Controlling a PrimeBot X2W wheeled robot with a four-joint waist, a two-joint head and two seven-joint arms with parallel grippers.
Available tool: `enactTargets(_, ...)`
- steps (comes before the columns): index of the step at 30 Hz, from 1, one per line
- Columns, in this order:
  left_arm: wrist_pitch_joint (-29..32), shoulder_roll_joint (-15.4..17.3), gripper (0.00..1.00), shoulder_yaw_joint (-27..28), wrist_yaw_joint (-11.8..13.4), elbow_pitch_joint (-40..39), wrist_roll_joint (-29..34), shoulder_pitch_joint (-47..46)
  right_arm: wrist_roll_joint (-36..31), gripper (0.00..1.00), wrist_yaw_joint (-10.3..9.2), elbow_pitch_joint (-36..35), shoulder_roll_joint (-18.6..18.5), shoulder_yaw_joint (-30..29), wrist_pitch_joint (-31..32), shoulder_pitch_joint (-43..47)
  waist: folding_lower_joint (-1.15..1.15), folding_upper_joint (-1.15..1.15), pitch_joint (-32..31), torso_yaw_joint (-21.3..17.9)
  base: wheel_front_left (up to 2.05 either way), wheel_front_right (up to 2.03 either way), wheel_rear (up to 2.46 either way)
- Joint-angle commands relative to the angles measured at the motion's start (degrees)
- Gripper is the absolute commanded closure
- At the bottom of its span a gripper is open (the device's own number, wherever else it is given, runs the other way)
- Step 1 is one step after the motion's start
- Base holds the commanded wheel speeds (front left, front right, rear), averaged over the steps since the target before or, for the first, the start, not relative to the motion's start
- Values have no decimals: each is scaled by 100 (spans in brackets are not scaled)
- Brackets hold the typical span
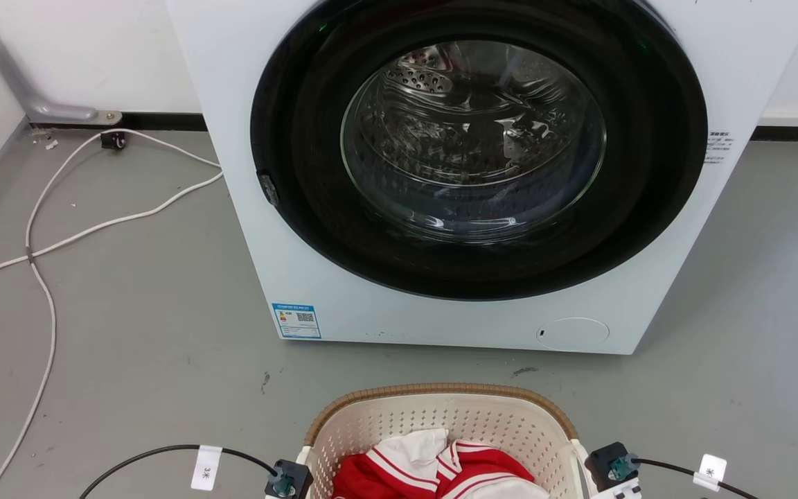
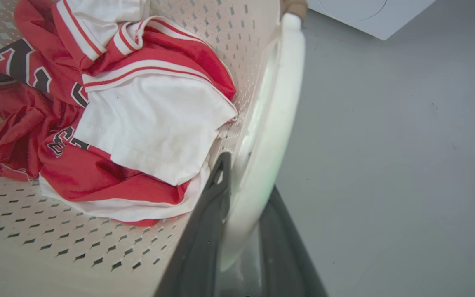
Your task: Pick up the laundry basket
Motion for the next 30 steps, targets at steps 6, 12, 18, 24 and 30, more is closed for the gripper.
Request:
enactTargets(6,-48,-58,100,-127,-84,-39,-61,-102,16,100,-5,-27,7,38,-10,7,0,0,7,-18,0,0,0)
enactTargets(12,-66,-56,100,-197,-84,-31,-137,-110,24,100,-5,-27,0,33,-3,8,0,0,7,-17,0,0,0)
enactTargets(18,-79,-48,100,-246,-84,-24,-197,-107,30,100,-5,-27,0,40,0,24,0,0,5,-21,0,0,0)
enactTargets(24,-87,-47,100,-297,-84,-13,-277,-87,44,100,-5,-27,4,55,3,49,0,0,0,-37,0,0,0)
enactTargets(30,-90,-52,100,-365,-84,-5,-322,-102,41,100,-5,-27,2,58,1,54,0,0,-3,-40,0,0,0)
